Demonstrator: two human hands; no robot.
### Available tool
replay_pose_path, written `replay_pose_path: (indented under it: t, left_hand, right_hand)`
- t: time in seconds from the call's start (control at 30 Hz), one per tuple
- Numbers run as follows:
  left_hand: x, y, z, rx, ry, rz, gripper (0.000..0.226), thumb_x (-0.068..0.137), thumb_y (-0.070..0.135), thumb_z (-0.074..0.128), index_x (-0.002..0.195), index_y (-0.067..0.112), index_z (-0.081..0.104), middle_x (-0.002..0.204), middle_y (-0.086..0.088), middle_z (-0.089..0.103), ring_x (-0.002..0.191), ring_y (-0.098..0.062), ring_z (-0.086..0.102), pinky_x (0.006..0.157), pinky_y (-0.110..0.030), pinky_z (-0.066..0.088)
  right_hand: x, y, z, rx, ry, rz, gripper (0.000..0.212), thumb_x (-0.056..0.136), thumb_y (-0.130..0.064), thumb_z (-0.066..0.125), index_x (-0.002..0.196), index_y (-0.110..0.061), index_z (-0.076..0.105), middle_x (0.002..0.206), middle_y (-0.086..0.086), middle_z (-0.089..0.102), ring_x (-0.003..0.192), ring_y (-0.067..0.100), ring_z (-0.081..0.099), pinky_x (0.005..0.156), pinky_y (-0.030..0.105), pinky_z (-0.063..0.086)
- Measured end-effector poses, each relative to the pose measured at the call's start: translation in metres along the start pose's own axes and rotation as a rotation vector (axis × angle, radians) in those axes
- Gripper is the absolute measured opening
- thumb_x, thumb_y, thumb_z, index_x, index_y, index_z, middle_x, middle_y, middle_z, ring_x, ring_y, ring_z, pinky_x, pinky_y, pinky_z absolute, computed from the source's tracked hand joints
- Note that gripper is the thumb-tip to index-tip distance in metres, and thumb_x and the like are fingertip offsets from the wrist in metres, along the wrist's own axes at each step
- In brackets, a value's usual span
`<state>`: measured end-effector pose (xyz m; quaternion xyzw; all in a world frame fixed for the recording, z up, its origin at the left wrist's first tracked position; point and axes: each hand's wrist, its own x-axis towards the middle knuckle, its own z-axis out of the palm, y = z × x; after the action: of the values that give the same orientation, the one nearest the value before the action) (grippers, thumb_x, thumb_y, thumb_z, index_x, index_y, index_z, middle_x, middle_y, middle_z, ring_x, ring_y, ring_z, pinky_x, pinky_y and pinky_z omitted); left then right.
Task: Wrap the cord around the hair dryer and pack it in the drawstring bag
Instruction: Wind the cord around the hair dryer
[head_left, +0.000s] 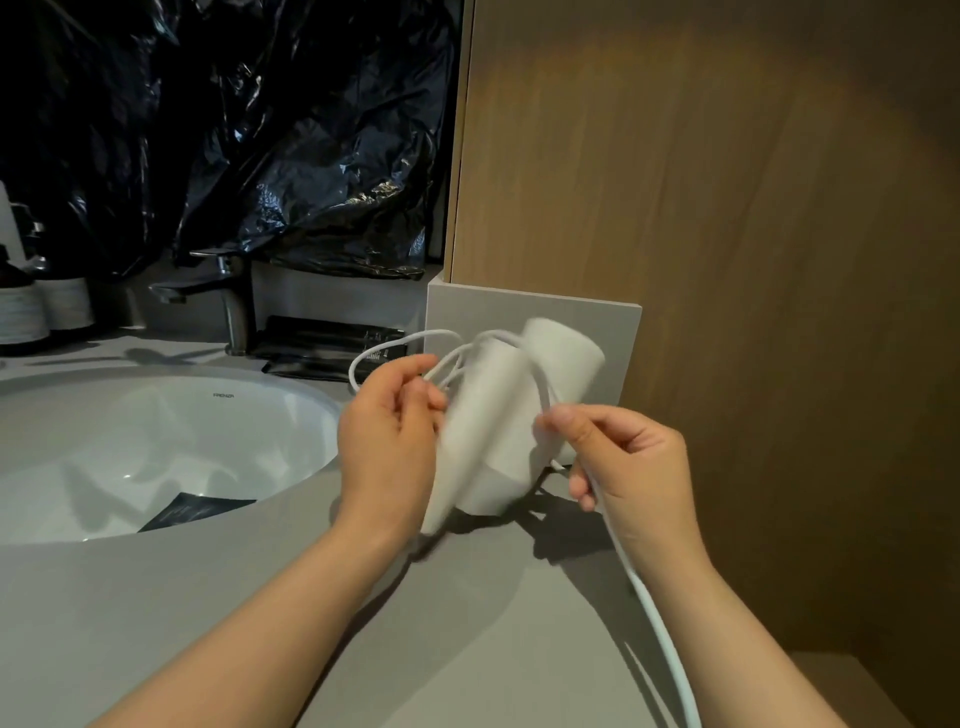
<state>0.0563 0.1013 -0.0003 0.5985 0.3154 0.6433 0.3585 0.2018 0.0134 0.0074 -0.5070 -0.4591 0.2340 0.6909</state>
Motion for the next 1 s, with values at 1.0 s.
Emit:
replay_pose_path:
  t: [1.0]
  left_hand:
    - [-0.001,0.014,-0.010,-0.238,-0.107,-0.192,0.032,0.089,0.027,0.066,0.062,0.010,0.064,0.063,-0.002,0.059,0.059,-0.015,0.053,0.055,-0.024,0.044]
  right_hand:
    - [0.003,0.007,-0.003,-0.104,-0.200,0.256,0.044,0.082,-0.054,0.052,0.096,-0.015,0.067,0.076,0.008,0.063,0.039,0.011,0.043,0.040,0.016,0.039]
